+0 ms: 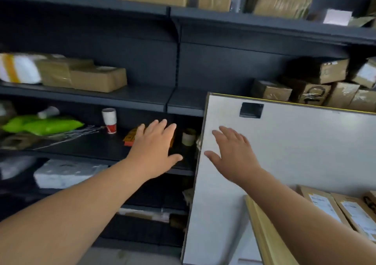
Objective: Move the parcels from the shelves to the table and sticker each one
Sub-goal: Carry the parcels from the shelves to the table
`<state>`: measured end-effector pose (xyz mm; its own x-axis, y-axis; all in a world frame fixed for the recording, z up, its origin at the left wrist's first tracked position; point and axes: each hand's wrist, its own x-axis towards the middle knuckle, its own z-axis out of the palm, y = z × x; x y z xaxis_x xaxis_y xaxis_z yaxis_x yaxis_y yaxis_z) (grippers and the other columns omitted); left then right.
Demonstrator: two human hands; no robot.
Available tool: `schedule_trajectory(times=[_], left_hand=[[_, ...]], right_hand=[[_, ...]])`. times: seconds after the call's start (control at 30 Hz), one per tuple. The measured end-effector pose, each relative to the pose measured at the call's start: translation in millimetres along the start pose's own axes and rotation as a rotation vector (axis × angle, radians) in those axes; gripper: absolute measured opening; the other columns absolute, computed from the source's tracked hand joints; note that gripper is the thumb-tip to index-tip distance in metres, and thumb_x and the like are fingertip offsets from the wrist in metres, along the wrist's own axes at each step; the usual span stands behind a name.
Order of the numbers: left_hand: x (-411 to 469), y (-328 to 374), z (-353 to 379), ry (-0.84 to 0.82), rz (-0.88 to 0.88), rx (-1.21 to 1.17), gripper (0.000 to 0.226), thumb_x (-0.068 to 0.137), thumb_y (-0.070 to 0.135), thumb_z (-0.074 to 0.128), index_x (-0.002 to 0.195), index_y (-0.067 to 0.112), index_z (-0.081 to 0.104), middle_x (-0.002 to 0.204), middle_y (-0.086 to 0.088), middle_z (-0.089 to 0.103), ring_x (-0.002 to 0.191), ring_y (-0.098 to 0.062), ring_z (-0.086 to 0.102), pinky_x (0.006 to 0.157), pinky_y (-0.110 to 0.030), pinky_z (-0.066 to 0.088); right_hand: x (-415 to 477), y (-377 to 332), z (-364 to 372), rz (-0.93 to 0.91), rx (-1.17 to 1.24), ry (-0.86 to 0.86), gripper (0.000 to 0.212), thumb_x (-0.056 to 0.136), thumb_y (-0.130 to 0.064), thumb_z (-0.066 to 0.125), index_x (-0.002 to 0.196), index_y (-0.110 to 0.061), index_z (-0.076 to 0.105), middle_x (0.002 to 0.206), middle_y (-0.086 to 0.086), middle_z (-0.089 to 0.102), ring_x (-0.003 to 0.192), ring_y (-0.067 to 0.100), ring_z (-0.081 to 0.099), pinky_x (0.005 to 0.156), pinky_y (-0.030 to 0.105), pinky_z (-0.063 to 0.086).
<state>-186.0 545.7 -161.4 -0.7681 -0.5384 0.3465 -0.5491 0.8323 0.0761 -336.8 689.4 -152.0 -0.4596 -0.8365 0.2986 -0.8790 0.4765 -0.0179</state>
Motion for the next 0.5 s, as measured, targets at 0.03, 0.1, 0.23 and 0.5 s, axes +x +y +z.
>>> schedule_trajectory(times=[0.03,0.1,0.23,0.5], left_hand=[[-11,-24,-13,0.016,-0.025,0.011,0.088,0.084,0.063,0.052,0.151,0.024,0.01,0.16,-0.004,0.01,0.147,-0.023,0.006,0.118,-0.047,0.008],[-32,-69,-37,0.041,-0.078,0.033,0.089,0.083,0.064,0.052,0.151,0.024,0.011,0.159,-0.003,0.012,0.147,-0.022,0.008,0.118,-0.048,0.009],[-72,-146,-78,0.085,-0.178,0.077,0.09,0.082,0.064,0.054,0.151,0.024,0.012,0.159,-0.002,0.015,0.146,-0.022,0.01,0.118,-0.048,0.012],[-107,-261,-124,0.159,-0.35,0.042,0.092,0.08,0.066,0.055,0.151,0.022,0.015,0.158,-0.003,0.018,0.146,-0.02,0.014,0.118,-0.044,0.016]], right_hand=[[5,-28,-5,-0.028,0.007,0.022,0.063,0.095,-0.052,0.042,0.148,-0.021,0.028,0.156,0.003,0.024,0.144,0.024,0.021,0.117,0.041,0.019],[15,-80,-12,-0.07,0.038,0.043,0.066,0.094,-0.053,0.045,0.149,-0.021,0.028,0.156,0.001,0.026,0.144,0.022,0.021,0.117,0.041,0.021],[32,-170,-19,-0.147,0.115,0.06,0.07,0.093,-0.054,0.047,0.15,-0.02,0.026,0.157,0.002,0.025,0.144,0.02,0.021,0.118,0.039,0.022],[78,-289,-29,-0.256,0.235,0.045,0.07,0.095,-0.052,0.046,0.151,-0.018,0.021,0.158,0.001,0.02,0.146,0.018,0.017,0.118,0.035,0.018]])
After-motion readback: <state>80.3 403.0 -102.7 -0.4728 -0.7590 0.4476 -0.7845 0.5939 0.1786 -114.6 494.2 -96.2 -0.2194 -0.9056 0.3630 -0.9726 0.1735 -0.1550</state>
